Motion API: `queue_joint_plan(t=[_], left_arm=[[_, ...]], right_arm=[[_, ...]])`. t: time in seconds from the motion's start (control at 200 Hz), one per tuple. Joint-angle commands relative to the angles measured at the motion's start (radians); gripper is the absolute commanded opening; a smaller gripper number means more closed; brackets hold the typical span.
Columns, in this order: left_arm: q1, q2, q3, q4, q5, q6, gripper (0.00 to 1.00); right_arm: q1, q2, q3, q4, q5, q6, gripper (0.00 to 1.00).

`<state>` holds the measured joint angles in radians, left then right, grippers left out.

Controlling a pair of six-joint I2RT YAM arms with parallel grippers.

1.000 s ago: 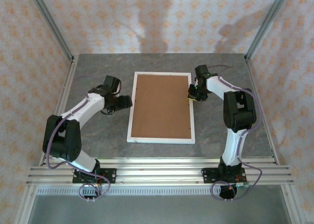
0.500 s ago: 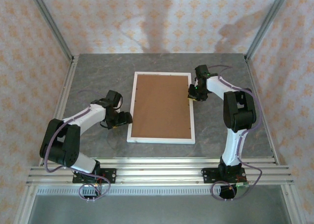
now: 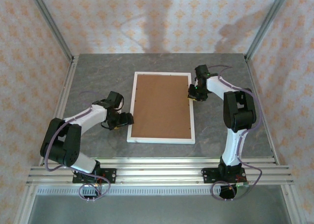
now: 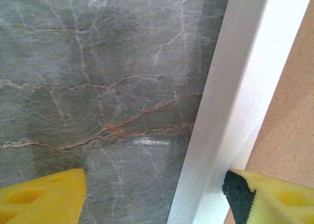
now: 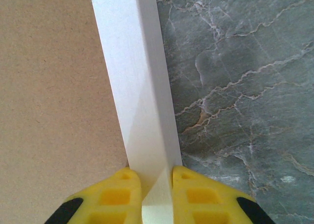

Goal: Put the photo into the frame

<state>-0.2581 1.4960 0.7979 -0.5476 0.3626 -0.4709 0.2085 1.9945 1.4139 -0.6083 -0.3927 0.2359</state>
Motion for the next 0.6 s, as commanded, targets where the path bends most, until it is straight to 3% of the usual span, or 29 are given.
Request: queue_joint_plan(t=[0.0, 0.21, 0.591], left_arm=[[-0.035, 0.025, 0.006, 0.001, 0.011, -0.013, 0.78], [-0.061, 0.028, -0.044, 0.022, 0.022, -0.052, 0.78], [-0.090, 0.175, -0.022, 0.071, 0.012, -0.040, 0.76]], right_arm=[[0.009, 0.083, -0.017, -0.002, 0.038, 0.039, 0.15], [0.009, 0.095, -0.021, 0.012, 0.042, 0.043, 0.15], [0.036, 0.125, -0.044, 0.042, 0.027, 0.082, 0.15]])
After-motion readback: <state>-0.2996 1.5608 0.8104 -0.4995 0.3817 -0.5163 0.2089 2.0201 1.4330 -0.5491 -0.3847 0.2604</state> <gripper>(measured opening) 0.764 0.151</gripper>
